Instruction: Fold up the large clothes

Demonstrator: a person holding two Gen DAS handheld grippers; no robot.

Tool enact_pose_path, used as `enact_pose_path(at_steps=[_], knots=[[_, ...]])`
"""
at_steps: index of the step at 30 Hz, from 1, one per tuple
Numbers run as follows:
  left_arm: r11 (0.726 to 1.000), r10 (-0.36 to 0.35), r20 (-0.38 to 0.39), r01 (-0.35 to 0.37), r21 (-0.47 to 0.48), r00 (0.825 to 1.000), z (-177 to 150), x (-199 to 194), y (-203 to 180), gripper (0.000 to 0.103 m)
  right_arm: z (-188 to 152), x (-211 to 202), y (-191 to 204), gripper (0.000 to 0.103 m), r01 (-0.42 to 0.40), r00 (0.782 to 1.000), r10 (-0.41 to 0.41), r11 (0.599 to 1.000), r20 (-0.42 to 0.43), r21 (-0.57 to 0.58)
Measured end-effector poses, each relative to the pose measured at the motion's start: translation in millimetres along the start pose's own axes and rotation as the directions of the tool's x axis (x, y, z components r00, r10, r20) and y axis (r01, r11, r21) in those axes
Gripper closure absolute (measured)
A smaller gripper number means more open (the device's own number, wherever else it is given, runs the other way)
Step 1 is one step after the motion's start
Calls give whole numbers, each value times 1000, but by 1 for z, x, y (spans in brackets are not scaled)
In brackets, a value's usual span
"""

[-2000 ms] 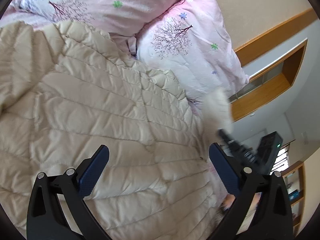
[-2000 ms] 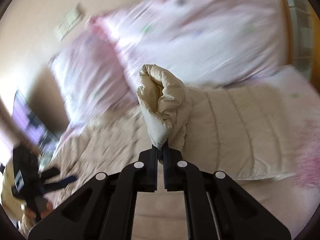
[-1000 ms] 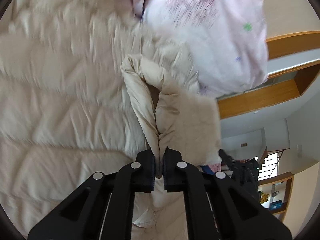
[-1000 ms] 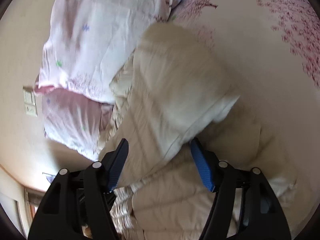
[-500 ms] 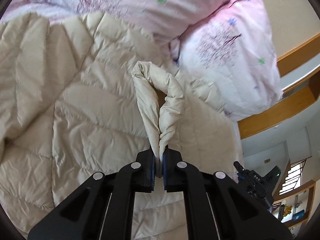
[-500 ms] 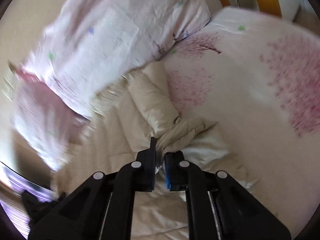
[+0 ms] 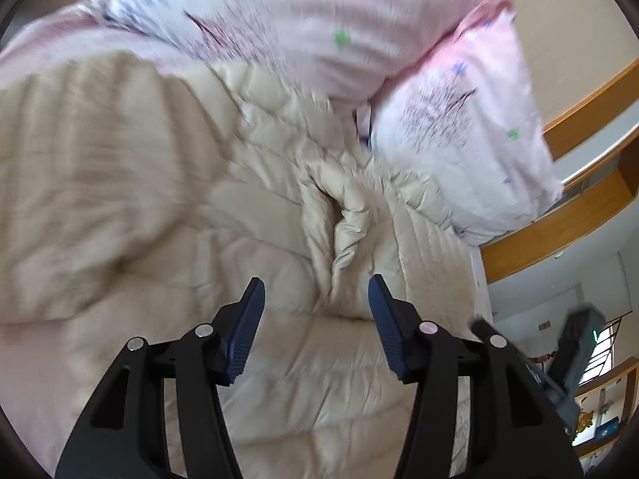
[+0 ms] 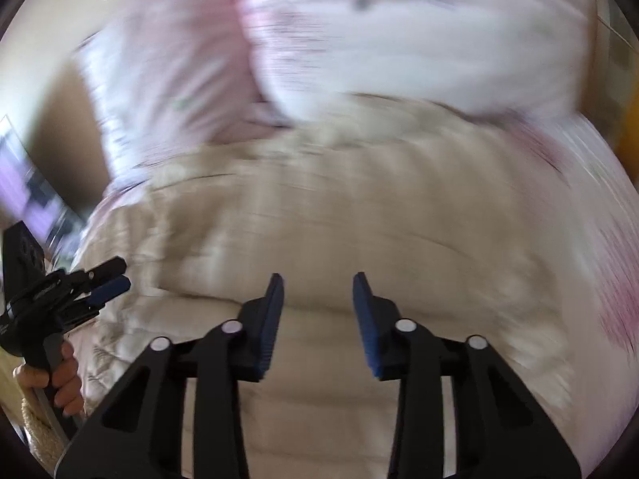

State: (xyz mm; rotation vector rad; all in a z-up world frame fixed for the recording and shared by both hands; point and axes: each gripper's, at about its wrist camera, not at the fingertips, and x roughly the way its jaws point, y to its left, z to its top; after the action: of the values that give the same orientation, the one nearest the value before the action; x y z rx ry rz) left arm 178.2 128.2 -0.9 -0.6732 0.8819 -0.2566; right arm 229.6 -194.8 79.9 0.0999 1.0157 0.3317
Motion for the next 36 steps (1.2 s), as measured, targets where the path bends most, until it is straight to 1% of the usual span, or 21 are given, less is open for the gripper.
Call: enact_pose_path(at_steps=[1,3,5,6,8,10,11,12,14,15,16,18,19,21,23,27,29,30,31,34,36], knots=[[1000,7,22,-7,-6,1000,-4,-16,8,48,7,13,20,74,-33,999,33,998,-4,-47],[1000,23,54,-22,-21,998,-9,-38,22,48,17,33,46,81,-72,997,71,993,-18,-94],[998,54,92,-49,-50,994,-17,-62,40,48,29,59,75,81,-102,994,98,987,-37,-127],[996,68,109,-61,-66,992,-21,-74,50,48,30,65,82,81,-107,994,102,985,-39,-136],[990,104,142,-90,-104,984,-26,-97,72,48,31,87,105,81,-98,994,87,979,-66,-180],[982,141,169,-116,-150,976,-32,-114,91,48,29,112,116,81,-69,993,47,978,-112,-196],[977,152,177,-121,-174,972,-34,-121,101,48,25,129,120,81,-54,987,22,978,-159,-200],[973,155,181,-119,-196,971,-37,-126,111,48,23,138,121,81,-40,984,2,977,-178,-211],[959,151,193,-97,-265,969,-45,-136,131,48,24,137,121,80,-32,987,-3,976,-162,-215],[954,148,200,-86,-287,969,-47,-139,138,48,25,134,119,75,-45,985,12,980,-170,-193],[945,147,217,-72,-319,965,-50,-144,146,48,27,126,111,71,-82,982,56,987,-181,-139],[930,155,247,-57,-363,956,-52,-150,157,48,27,110,102,45,-122,978,106,989,-177,-83],[921,161,264,-48,-388,951,-53,-153,163,48,27,102,97,43,-140,977,128,988,-168,-62],[903,172,285,-35,-429,943,-53,-156,172,48,26,88,88,42,-166,975,158,985,-159,-40],[880,187,297,-26,-475,936,-54,-157,183,49,23,77,79,42,-200,967,196,980,-165,-9],[835,230,310,-23,-550,922,-53,-158,199,49,19,67,72,42,-246,952,249,968,-177,39],[799,253,321,-10,-602,913,-55,-159,211,50,17,61,72,42,-257,950,260,965,-172,41],[787,252,329,5,-617,910,-55,-160,216,52,17,60,73,42,-261,949,264,964,-171,39],[768,254,340,24,-639,905,-56,-162,221,54,15,58,74,42,-268,948,270,963,-170,37],[735,268,361,52,-676,893,-55,-168,230,55,13,55,76,42,-290,941,292,956,-174,37],[723,275,374,66,-687,886,-54,-173,234,55,11,51,77,42,-304,936,306,952,-175,36]])
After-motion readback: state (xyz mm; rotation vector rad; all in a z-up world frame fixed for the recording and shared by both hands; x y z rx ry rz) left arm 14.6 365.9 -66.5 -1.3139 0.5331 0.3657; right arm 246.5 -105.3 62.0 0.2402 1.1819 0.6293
